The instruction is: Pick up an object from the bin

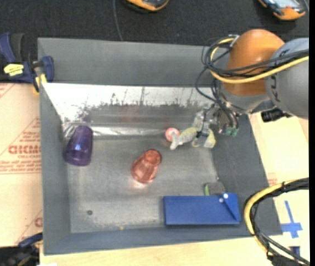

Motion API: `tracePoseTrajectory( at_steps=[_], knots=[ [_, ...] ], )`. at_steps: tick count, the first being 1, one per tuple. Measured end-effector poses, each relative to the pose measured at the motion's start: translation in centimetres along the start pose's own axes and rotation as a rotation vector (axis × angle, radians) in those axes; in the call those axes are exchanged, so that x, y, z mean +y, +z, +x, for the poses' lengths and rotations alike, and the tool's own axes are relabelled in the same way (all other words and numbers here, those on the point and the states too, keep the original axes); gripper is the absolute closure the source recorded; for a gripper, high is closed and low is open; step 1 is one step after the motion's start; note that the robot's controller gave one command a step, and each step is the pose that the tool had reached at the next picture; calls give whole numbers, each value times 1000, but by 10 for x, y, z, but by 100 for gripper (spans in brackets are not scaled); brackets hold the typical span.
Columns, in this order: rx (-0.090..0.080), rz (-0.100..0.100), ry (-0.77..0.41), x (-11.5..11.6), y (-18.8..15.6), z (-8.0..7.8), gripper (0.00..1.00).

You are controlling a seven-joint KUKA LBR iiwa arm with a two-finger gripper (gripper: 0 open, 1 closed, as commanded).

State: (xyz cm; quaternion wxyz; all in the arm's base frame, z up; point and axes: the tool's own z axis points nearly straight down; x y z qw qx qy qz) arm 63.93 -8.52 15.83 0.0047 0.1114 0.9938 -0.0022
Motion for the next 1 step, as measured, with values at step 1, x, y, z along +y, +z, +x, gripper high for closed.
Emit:
tracePoseTrajectory(
  at_steps=[1],
  knots=[
    [-2, 3, 7, -28, -37, -13, 100]
  ],
)
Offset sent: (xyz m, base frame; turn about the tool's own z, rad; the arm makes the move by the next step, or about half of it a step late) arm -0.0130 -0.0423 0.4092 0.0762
